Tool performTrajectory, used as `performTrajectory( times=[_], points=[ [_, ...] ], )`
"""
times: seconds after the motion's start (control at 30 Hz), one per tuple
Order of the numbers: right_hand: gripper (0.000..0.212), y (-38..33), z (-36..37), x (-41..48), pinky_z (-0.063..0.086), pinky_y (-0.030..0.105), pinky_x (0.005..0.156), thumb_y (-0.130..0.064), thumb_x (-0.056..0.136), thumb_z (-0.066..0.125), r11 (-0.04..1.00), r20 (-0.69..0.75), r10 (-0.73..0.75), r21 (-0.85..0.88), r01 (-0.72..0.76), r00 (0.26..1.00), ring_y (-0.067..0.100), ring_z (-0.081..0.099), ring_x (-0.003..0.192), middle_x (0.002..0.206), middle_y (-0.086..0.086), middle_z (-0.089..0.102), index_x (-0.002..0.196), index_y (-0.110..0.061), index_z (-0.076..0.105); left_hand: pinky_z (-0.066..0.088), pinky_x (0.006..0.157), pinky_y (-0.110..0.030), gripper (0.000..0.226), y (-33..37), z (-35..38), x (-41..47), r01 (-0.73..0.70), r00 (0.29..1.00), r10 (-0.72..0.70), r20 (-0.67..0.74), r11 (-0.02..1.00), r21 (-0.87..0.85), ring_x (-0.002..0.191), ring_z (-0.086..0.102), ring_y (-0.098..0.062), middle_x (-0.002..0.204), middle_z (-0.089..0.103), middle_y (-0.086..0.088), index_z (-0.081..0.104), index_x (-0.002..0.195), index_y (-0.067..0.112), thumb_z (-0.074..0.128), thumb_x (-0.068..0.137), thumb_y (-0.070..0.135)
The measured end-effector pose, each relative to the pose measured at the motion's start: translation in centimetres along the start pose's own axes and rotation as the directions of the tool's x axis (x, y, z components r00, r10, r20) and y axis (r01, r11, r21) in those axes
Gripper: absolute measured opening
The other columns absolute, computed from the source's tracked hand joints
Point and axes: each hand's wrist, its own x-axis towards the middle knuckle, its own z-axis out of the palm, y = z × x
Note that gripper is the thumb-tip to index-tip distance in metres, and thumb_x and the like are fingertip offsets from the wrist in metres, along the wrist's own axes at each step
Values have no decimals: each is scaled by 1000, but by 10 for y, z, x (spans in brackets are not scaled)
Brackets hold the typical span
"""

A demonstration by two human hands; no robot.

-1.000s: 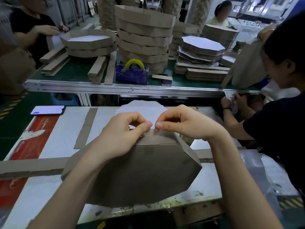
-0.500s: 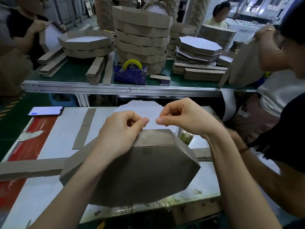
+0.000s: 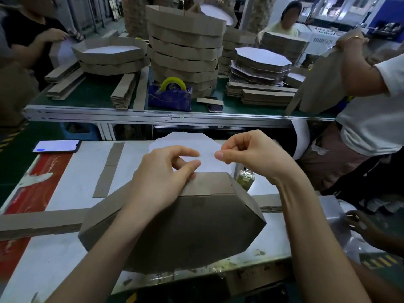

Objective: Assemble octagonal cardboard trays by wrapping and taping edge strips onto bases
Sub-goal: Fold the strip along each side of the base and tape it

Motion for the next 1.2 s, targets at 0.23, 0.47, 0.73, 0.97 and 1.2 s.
performTrajectory(
  times=[0.23,0.47,0.73,0.97,1.2],
  points=[
    [24,10,-12,0,36,13,45,-39,85,75,996,-172,91,8,-91,981,-3,47,46,59,-12,64,78,-16,73,46,81,-29,94,-9,-11,-3,-272,948,229,221,944,187,107,53,2,125,49,34,1,142,66,51,65,88],
    [29,15,-6,-6,33,18,47,-40,84,75,989,-42,110,104,-105,993,2,41,47,52,-14,56,59,-26,71,46,80,-32,94,-16,-8,-3,-414,908,307,284,756,507,110,55,-15,130,55,21,-1,146,56,39,66,86],
    [23,28,6,-5,32,19,46,-38,81,77,965,131,173,174,-194,976,3,38,48,57,-12,56,64,-24,74,47,71,-35,104,-13,-6,-7,-469,883,391,260,738,485,93,62,-20,113,67,15,-13,147,54,55,70,75],
    [32,41,8,1,26,18,42,-52,63,81,946,180,196,223,-234,964,5,34,46,58,-8,54,64,-21,73,31,79,-25,67,-14,-10,-4,-503,864,357,356,662,556,109,50,-8,128,51,21,15,143,62,30,79,76],
    [35,51,8,5,28,18,43,-55,60,81,941,188,206,230,-247,960,4,37,48,62,-7,57,67,-21,74,27,77,-25,64,-14,-10,-1,-472,878,299,374,671,571,111,45,-7,132,48,22,27,140,62,29,78,78]
  ],
)
